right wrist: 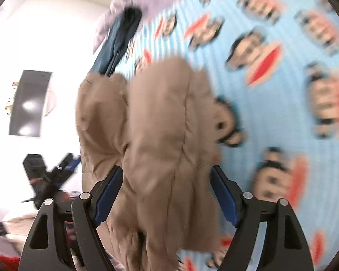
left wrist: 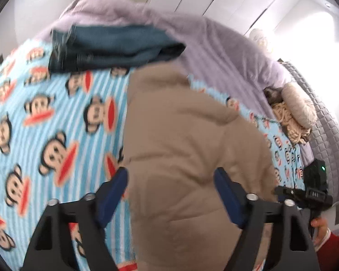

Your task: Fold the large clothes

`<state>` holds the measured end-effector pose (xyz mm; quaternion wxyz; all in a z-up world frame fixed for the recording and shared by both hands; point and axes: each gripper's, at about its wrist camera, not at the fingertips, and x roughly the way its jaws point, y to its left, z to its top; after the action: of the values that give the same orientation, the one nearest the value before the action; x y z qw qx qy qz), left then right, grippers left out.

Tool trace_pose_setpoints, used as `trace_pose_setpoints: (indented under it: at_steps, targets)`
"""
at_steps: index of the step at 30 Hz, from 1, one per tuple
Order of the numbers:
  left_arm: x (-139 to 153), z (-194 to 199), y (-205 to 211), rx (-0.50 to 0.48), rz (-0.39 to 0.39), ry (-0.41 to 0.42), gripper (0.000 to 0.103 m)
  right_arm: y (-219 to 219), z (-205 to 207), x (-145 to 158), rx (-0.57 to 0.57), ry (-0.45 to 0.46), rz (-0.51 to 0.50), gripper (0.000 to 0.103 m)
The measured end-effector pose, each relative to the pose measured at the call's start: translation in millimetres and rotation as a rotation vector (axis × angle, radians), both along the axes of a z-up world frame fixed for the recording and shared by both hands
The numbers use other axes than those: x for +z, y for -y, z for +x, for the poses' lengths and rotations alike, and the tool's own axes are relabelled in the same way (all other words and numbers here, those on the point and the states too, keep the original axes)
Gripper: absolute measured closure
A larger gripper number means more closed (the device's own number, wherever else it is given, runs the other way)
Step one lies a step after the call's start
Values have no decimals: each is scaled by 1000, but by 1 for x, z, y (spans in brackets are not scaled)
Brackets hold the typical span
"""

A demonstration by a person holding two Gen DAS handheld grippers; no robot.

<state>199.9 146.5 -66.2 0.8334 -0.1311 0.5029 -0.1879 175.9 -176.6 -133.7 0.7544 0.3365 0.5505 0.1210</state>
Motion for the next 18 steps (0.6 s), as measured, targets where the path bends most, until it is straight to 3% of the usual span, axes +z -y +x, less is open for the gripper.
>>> trace_pose_setpoints:
  at_steps: [1,2,3,5,8,12,18]
  targets:
    - [9,1,8,-7,8,23,26,1,-9,12,-10,19,-27,25]
    - [16,4,14,-28,12,43,26,-2,-18,24,-7,42,-33,43]
    - [20,9,27,-58,26,58,26,-5,-28,34,0,56,-33,70]
    - [21,14,54,-108,69,61,26,-27,-44,51,43,102,-56,87]
    - [-4,25,102,-155,204,24,26,-51,-92,54,134,127,-131,87]
    - [-33,27,139,-149,330,25,24,-72,-94,9,166,25,-330,87]
    - [-41,14,165,-203,409,85,23,-59,-100,-49,125,-13,-309,91]
